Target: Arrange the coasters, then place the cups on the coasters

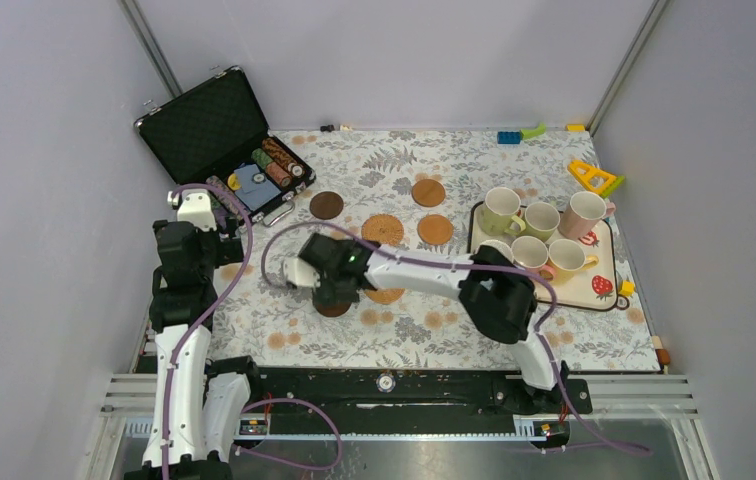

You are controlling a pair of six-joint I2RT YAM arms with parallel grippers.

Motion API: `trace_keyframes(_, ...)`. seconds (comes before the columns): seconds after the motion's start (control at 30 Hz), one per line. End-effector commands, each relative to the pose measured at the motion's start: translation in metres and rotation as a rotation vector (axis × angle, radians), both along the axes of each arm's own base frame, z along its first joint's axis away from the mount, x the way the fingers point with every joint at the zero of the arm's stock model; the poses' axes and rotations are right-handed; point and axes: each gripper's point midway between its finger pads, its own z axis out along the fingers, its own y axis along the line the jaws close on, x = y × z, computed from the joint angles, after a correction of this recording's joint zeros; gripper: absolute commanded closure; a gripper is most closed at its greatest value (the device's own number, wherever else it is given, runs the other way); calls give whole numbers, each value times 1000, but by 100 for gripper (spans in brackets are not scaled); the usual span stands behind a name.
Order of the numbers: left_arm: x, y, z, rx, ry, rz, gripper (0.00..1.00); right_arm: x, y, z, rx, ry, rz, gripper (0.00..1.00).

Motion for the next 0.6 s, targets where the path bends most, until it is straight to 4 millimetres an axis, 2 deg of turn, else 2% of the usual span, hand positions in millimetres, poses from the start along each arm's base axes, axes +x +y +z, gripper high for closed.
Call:
trace_keyframes(0.0,5,3,14,1,-60,16,1,-23,8,-26,-6,50,-26,0)
trace_keyframes(0.17,4,5,15,0,-62,25,1,-7,24,-22,15,-27,-108,0)
trace_keyframes(0.3,3,7,14,-9,-60,28,1,5,29,-30,-37,-77,-134,0)
trace_keyframes(0.57,4,6,12,-19,-55,21,1,-16,32,-53,-97,-17,-58,0)
